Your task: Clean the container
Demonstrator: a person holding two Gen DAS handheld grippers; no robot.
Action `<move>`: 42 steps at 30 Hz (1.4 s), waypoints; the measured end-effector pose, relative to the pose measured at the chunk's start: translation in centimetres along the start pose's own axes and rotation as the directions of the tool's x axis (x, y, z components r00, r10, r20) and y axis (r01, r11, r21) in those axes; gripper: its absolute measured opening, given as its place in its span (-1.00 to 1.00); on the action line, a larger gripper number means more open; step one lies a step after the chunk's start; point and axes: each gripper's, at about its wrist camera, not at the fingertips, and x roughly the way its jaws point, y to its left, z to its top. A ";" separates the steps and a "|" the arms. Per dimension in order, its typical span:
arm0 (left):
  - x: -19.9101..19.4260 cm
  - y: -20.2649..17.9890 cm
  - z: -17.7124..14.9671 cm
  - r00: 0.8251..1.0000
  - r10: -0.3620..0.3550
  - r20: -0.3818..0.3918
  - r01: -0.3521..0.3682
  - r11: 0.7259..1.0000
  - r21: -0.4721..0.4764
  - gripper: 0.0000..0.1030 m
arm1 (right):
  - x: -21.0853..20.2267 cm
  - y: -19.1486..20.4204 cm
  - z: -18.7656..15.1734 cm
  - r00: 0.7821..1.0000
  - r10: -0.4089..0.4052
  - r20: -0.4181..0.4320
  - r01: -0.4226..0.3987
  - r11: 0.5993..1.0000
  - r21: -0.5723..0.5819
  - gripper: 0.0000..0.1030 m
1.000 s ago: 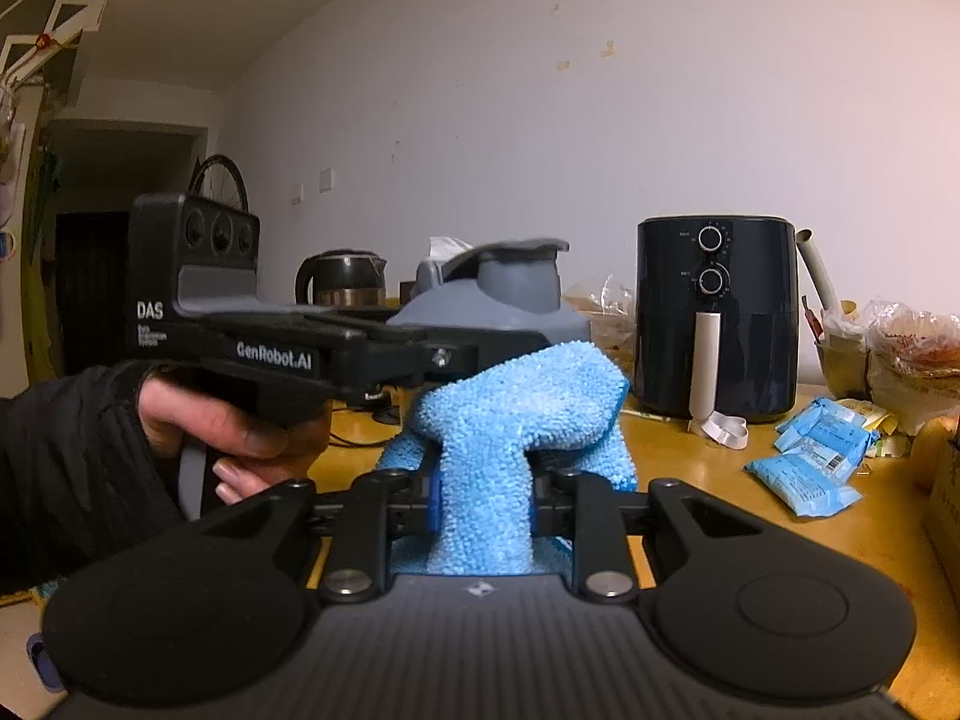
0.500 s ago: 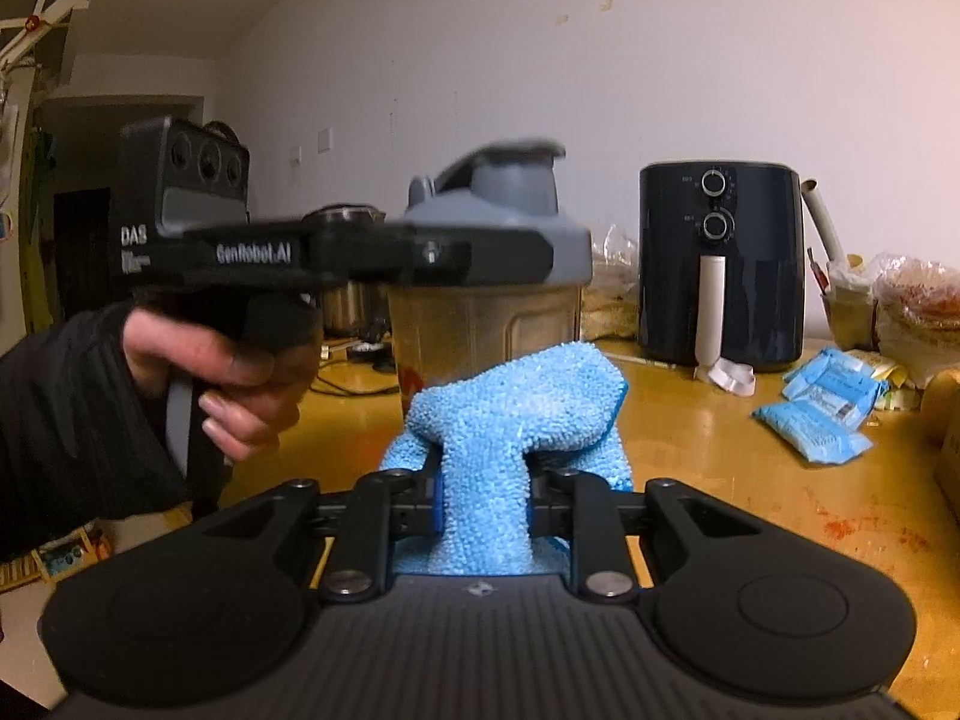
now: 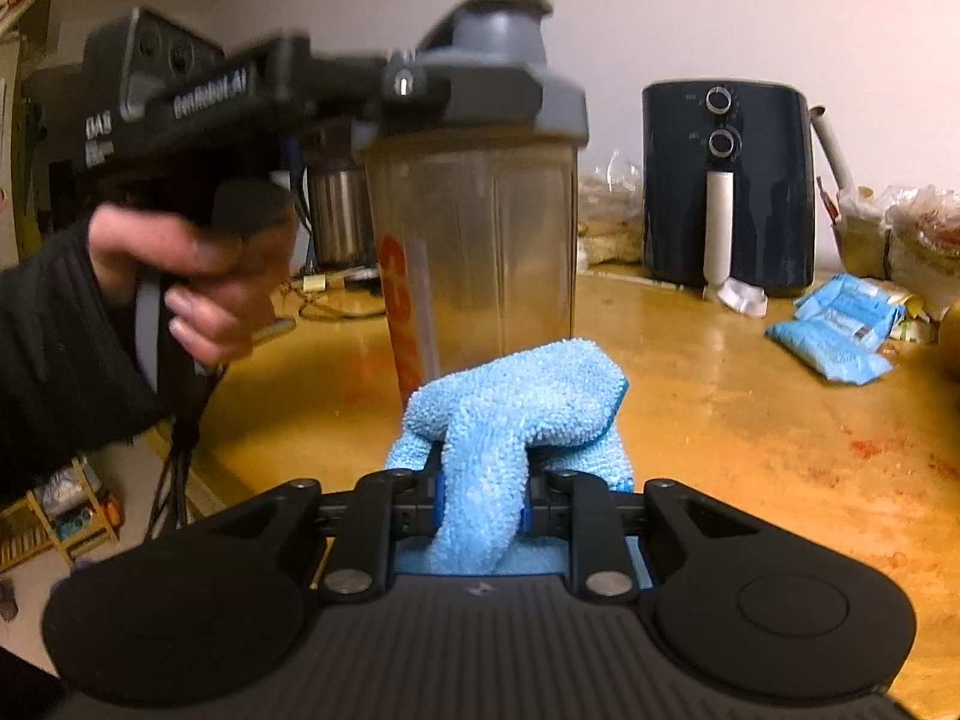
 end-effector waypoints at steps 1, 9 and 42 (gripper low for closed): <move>0.0 0.0 0.0 1.000 0.001 0.000 -0.001 1.000 0.000 0.85 | 0.2 0.0 -0.2 1.000 0.001 -0.008 -0.001 1.000 0.001 -0.71; -0.1 -0.1 0.0 1.000 0.004 -0.002 -0.004 1.000 0.001 0.85 | 0.6 -0.4 -0.6 1.000 0.008 -0.024 -0.008 1.000 0.012 -0.71; -0.2 -0.2 0.1 1.000 0.006 -0.008 -0.006 1.000 0.002 0.85 | -3.2 0.4 3.1 0.983 0.006 0.186 -0.007 1.000 0.008 -0.65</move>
